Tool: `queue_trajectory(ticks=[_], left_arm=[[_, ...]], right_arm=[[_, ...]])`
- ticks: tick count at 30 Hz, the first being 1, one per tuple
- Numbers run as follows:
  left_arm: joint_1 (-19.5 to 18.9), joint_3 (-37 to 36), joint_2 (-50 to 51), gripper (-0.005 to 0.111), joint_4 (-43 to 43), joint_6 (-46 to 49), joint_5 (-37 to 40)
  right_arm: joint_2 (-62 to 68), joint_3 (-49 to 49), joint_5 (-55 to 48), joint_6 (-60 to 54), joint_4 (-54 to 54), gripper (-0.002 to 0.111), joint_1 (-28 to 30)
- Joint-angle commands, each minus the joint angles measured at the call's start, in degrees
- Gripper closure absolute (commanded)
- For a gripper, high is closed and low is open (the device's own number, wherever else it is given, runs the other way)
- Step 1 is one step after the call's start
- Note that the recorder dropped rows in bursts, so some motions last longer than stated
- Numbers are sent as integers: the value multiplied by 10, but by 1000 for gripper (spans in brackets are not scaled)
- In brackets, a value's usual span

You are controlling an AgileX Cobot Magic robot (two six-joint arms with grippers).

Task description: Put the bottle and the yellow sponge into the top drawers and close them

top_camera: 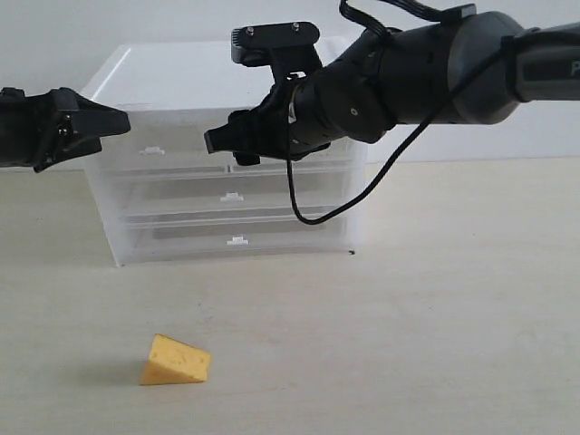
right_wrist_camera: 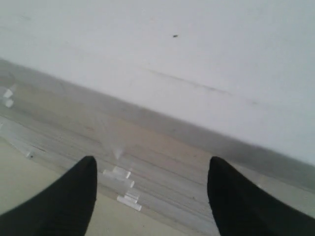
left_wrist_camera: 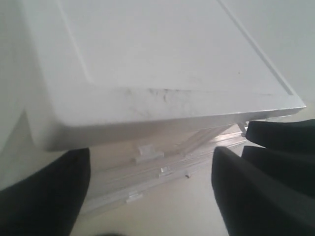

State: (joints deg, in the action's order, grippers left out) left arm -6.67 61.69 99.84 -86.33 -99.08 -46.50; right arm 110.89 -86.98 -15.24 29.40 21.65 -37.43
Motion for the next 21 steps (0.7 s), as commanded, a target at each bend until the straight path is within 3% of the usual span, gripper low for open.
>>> queue_trajectory(ticks=[1,8,16,21], left_arm=[[-18,24,9,42,14,-5,11],[-35,30,18,42,14,-18,-19],[-35,30,16,44,7,-38,-119],[-35,25,16,44,5,-111,-165]], right_arm=[[0,-6,-4,-2,17,49,9],[-25,-6,-57,-2,16,49,9],[-34,-6,-64,6,12,49,9],[-34,-6,-57,12,12,49,9]])
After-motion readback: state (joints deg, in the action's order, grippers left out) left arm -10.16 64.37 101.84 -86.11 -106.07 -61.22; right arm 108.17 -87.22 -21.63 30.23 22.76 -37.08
